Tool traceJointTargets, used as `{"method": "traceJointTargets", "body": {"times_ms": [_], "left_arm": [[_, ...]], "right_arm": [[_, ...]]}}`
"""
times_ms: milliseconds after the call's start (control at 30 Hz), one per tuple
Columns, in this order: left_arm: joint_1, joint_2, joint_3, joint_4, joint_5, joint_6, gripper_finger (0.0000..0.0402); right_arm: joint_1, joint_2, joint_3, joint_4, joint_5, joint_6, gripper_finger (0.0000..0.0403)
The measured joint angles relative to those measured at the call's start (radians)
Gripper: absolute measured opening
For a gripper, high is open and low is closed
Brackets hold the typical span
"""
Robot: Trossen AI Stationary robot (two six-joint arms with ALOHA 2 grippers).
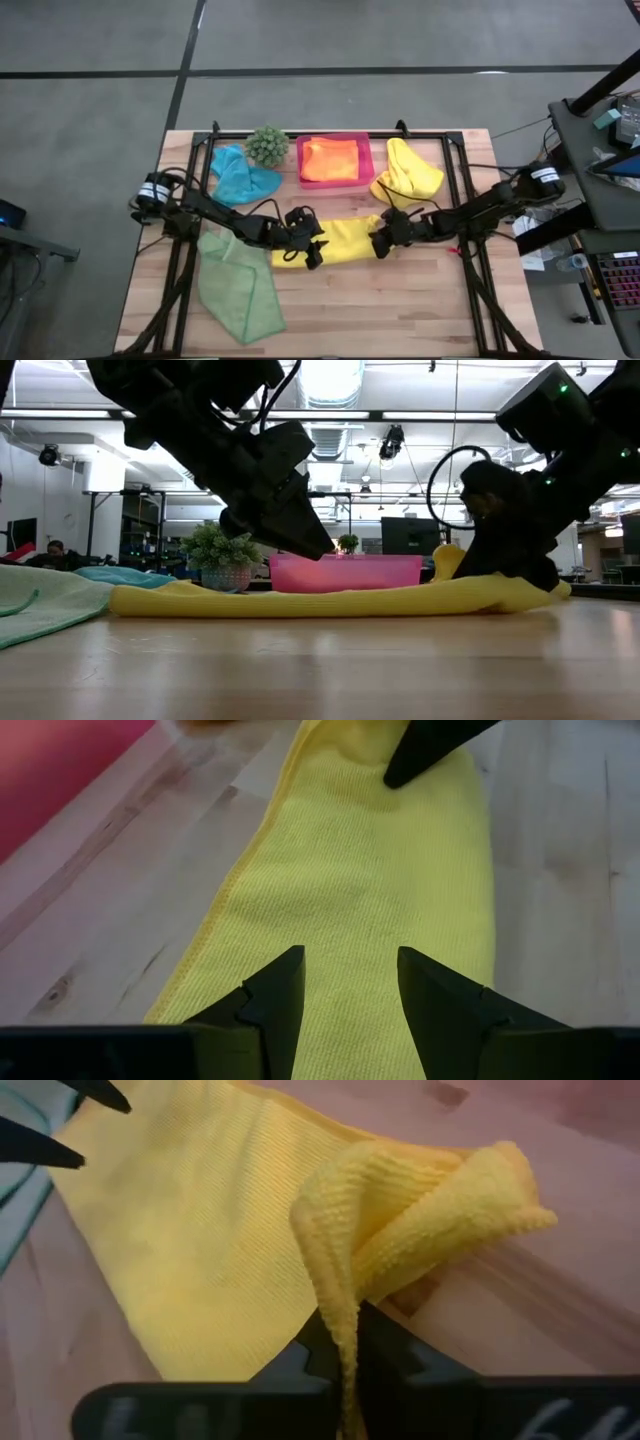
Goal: Fold microfiber towels
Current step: Fold the bottom yellow microfiber towel
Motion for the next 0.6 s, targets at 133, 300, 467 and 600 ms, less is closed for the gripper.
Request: {"method": "traceJointTargets", "body": {"times_ms": [133, 300, 467, 600], "left_arm": [[-0.002, -0.030, 0.002, -0.001, -0.001, 0.027, 0.0146], [-0.005, -0.076, 0.002, -0.048, 0.000, 0.061, 0.0146], [-0.009, -0.152, -0.002, -0.237, 0.000, 0.078, 0.0146], [-0.018, -0.214, -0.026, -0.348, -0.014, 0.053, 0.0146]], "right_arm": [[0.002, -0.093, 0.000, -0.158, 0.000, -0.001, 0.0011], [0.002, -0.249, 0.000, -0.394, 0.000, 0.014, 0.0011], [0.002, -0.403, 0.002, -0.611, 0.002, 0.079, 0.0011], [0.002, -0.471, 0.012, -0.612, 0.012, 0.093, 0.0011]]}}
